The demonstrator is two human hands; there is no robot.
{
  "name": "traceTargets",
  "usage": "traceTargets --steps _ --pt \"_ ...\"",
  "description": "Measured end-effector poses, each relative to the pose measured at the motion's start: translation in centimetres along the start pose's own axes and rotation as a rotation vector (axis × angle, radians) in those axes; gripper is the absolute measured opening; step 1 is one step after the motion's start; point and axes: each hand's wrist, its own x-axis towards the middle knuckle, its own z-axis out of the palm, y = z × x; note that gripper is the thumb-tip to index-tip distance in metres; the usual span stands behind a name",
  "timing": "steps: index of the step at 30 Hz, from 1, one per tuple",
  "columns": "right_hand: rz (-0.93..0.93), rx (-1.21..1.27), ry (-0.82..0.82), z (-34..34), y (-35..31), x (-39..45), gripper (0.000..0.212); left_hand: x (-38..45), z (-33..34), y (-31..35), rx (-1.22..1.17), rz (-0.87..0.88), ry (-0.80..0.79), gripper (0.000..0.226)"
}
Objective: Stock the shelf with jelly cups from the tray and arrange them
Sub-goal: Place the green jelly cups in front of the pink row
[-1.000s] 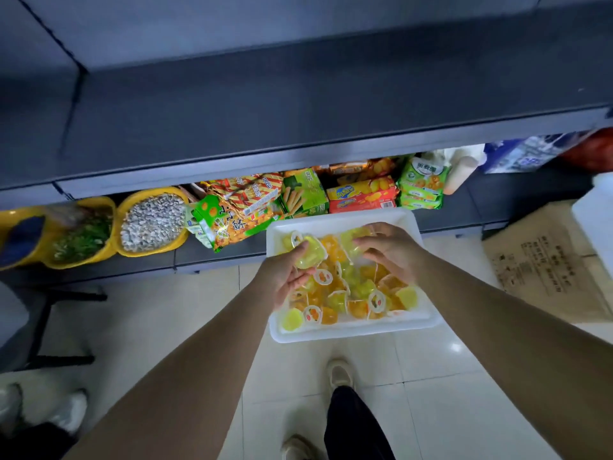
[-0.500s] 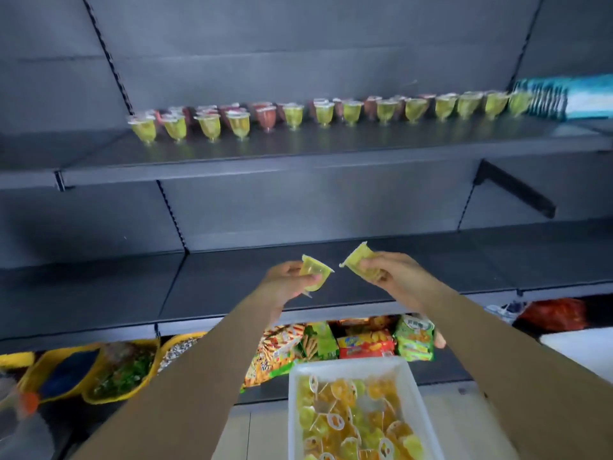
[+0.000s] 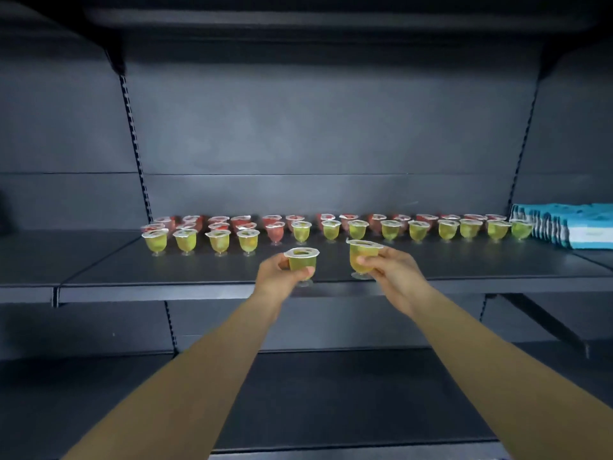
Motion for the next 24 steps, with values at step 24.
traceTargets --steps 24 --pt "0.038 -0.344 0.145 8.4 9.9 21.5 0.037 20.7 -0.2 -5.3 0.212 -0.019 0.160 0.038"
